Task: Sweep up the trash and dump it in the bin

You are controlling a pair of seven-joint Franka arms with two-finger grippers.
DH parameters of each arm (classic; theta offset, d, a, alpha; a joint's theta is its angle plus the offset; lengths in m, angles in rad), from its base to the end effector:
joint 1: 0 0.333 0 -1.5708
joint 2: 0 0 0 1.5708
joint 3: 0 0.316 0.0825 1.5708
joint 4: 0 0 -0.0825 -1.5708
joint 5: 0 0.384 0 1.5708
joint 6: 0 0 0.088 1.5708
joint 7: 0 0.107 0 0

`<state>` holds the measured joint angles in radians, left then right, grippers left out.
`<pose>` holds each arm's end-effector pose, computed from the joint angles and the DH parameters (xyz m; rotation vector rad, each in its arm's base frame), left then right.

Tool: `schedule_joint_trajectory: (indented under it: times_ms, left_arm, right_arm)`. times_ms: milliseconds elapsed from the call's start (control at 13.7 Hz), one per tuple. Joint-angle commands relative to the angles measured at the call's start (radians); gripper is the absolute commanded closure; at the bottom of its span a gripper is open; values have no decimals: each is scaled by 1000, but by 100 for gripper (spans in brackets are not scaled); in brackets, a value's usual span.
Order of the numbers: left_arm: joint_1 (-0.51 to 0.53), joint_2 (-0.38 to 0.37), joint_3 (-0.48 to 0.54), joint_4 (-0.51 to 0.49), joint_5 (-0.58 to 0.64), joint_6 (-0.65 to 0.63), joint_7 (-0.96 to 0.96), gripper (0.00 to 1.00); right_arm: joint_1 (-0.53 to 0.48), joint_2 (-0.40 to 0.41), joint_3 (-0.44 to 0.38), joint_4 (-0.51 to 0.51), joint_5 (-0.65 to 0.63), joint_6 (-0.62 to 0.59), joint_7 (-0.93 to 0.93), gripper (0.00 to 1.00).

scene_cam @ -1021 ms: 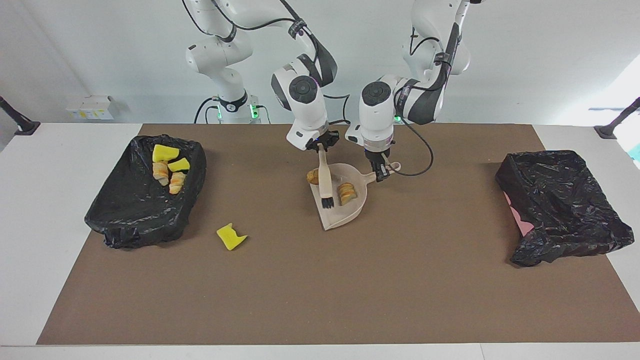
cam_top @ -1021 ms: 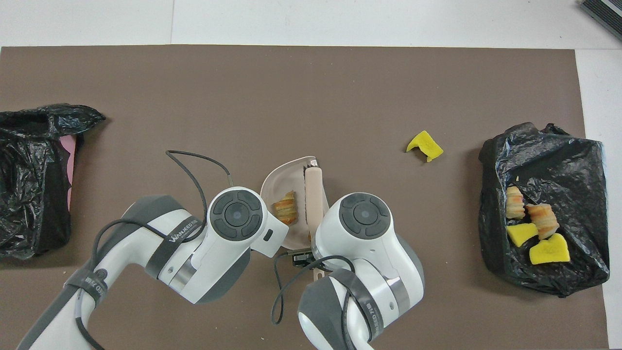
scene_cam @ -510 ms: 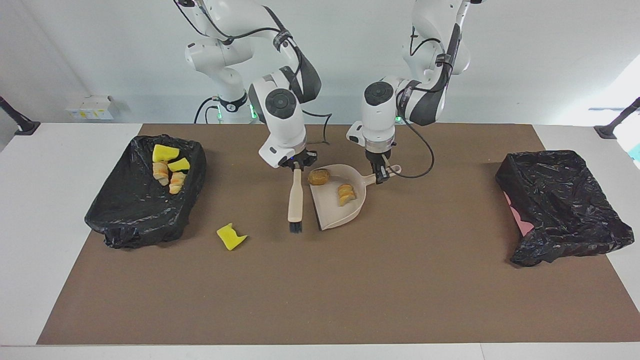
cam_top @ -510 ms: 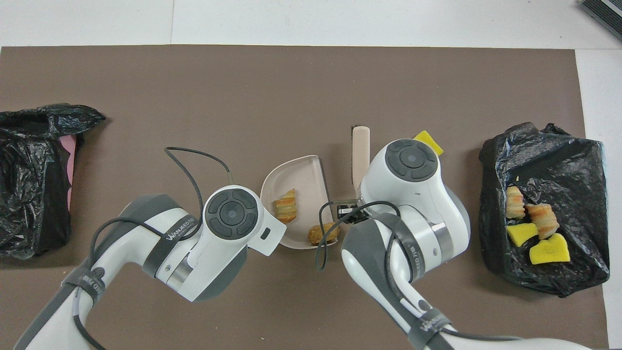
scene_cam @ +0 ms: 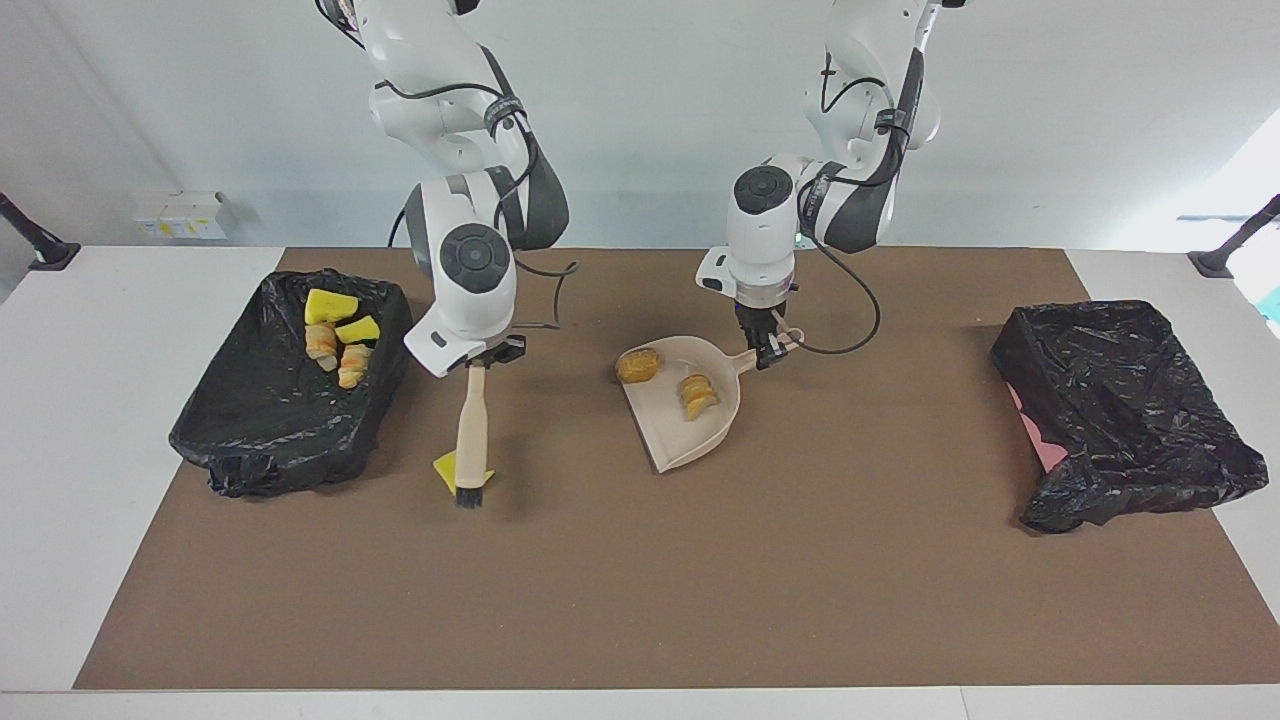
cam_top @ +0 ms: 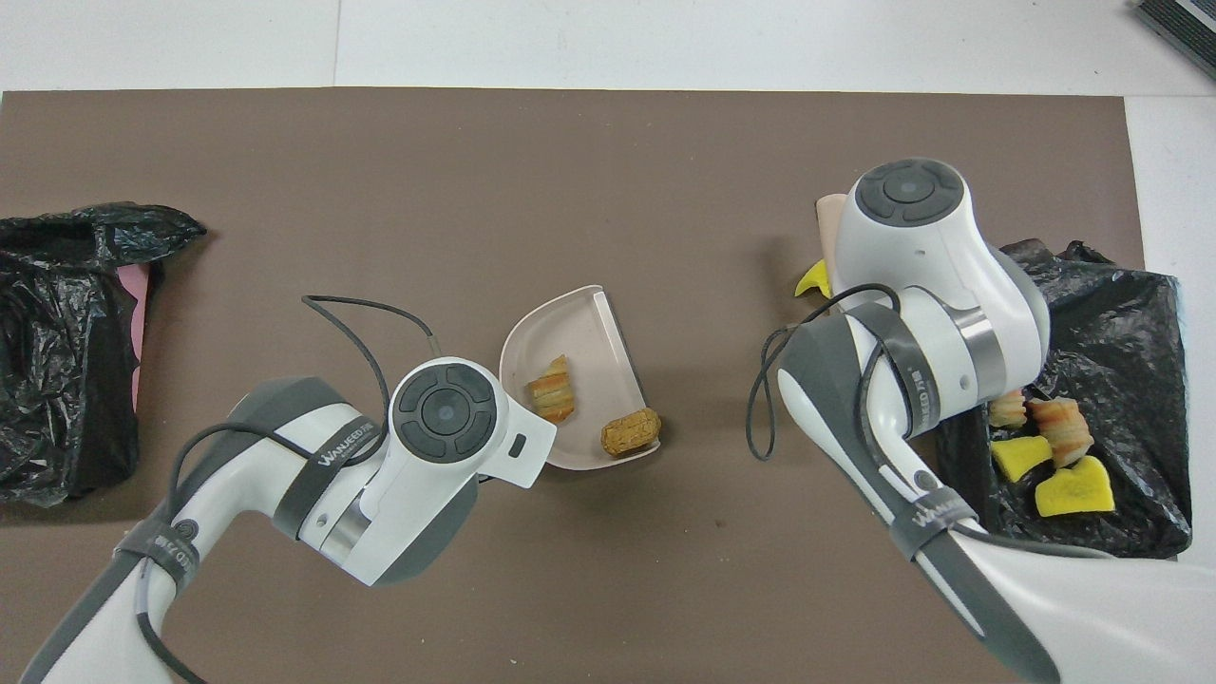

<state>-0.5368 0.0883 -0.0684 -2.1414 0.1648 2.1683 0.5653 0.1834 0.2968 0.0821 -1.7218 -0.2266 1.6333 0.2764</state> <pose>0.4526 -0.3050 0.3589 -2.4271 1.7834 0.0878 0.5815 0.1309 0.3893 2.8147 0.0683 -0.4513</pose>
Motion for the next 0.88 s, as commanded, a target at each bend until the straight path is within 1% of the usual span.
schedule_joint_trajectory:
  times_ms: [0, 73, 219, 438, 583, 729, 802]
  left_arm:
    - [1, -18, 1, -26, -5, 25, -132, 100]
    - [-2, -18, -1, -26, -5, 25, -155, 100]
    - [-5, -19, -1, -26, -5, 21, -145, 100]
    - [-6, -19, -1, -26, -5, 15, -130, 100]
    - [-5, -24, -1, -35, -5, 12, -70, 100]
    - [-6, -28, -1, -44, -5, 13, -55, 100]
    - [-8, -32, -1, -51, -5, 13, -47, 100]
  right_arm:
    - [-24, 93, 5, 84, -112, -55, -25, 100]
    - [-45, 103, 5, 84, -128, -52, -38, 100]
    - [-54, 122, 5, 84, -167, -43, -58, 100]
    - [-48, 131, 7, 77, -146, -39, -95, 100]
    - [-39, 122, 8, 42, -52, -32, -166, 100]
    - [-32, 111, 19, 25, 37, -27, -186, 100]
    - [-1, 110, 19, 22, 79, -21, -187, 100]
